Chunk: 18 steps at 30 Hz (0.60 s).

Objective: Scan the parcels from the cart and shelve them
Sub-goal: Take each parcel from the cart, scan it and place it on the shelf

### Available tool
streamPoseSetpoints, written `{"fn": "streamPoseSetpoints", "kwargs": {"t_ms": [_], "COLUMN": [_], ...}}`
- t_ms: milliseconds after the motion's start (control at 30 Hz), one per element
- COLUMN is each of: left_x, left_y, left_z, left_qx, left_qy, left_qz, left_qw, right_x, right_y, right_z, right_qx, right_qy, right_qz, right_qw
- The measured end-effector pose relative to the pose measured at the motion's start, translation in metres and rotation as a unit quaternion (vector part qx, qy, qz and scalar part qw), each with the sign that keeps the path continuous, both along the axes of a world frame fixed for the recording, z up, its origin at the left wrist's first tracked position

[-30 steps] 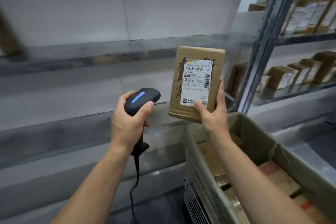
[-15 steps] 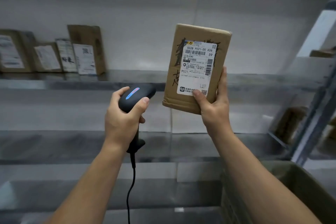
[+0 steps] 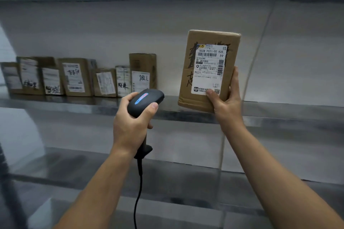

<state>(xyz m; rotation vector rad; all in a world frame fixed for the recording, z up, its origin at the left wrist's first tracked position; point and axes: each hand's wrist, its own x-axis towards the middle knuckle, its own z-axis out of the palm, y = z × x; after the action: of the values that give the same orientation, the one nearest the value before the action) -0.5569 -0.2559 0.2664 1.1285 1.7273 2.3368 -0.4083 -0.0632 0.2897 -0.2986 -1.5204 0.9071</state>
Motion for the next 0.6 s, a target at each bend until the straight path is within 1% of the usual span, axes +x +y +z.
{"fn": "streamPoseSetpoints", "kwargs": {"t_ms": [133, 300, 600], "left_x": [-0.033, -0.067, -0.098], "left_y": [0.007, 0.02, 0.04], "left_z": [0.006, 0.011, 0.0], "left_qx": [-0.005, -0.005, 0.006], "left_qy": [0.012, 0.01, -0.013], "left_qz": [0.018, 0.013, 0.007], "left_qw": [1.0, 1.0, 1.0], "right_x": [-0.039, -0.076, -0.113], "right_y": [0.02, 0.037, 0.056], "right_z": [0.006, 0.012, 0.005], "right_qx": [-0.007, 0.004, -0.016], "right_qy": [-0.027, -0.094, -0.163], "right_qz": [0.001, -0.015, -0.007], "right_qw": [1.0, 0.995, 0.986]}}
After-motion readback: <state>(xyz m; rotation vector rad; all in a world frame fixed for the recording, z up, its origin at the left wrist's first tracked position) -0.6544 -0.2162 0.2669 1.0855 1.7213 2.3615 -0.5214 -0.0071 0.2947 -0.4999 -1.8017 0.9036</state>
